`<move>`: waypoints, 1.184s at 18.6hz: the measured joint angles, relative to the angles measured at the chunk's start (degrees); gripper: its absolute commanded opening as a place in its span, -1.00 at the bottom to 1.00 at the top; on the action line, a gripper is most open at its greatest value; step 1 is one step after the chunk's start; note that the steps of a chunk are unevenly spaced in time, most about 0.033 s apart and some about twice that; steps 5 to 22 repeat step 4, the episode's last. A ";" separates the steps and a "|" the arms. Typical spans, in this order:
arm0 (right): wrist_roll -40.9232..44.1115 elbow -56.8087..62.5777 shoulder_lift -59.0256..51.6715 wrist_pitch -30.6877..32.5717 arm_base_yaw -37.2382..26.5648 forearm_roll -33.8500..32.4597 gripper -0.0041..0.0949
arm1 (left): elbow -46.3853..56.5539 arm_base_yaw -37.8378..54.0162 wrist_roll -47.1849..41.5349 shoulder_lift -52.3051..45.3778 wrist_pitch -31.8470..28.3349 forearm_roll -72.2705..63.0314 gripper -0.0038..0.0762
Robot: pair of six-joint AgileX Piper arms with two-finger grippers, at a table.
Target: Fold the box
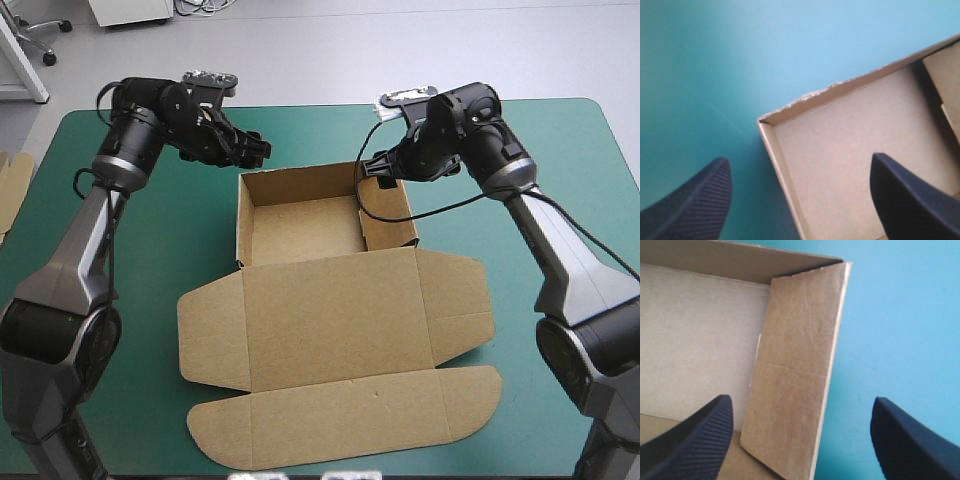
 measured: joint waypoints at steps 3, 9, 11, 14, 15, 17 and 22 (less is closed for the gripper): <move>0.07 -0.11 -5.87 0.19 0.00 0.00 -0.33 | -0.10 0.00 2.18 -5.38 0.59 -1.31 -0.14; 0.30 -0.15 -7.75 0.19 0.00 0.00 -0.73 | -0.11 0.00 3.05 -6.99 0.96 -2.34 -0.37; 0.30 -0.15 -7.75 0.19 0.00 0.00 -0.73 | -0.11 0.00 3.05 -6.99 0.96 -2.34 -0.37; 0.30 -0.15 -7.75 0.19 0.00 0.00 -0.73 | -0.11 0.00 3.05 -6.99 0.96 -2.34 -0.37; 0.30 -0.15 -7.75 0.19 0.00 0.00 -0.73 | -0.11 0.00 3.05 -6.99 0.96 -2.34 -0.37; 0.30 -0.15 -7.75 0.19 0.00 0.00 -0.73 | -0.11 0.00 3.05 -6.99 0.96 -2.34 -0.37; 0.30 -0.15 -7.75 0.19 0.00 0.00 -0.73 | -0.11 0.00 3.05 -6.99 0.96 -2.34 -0.37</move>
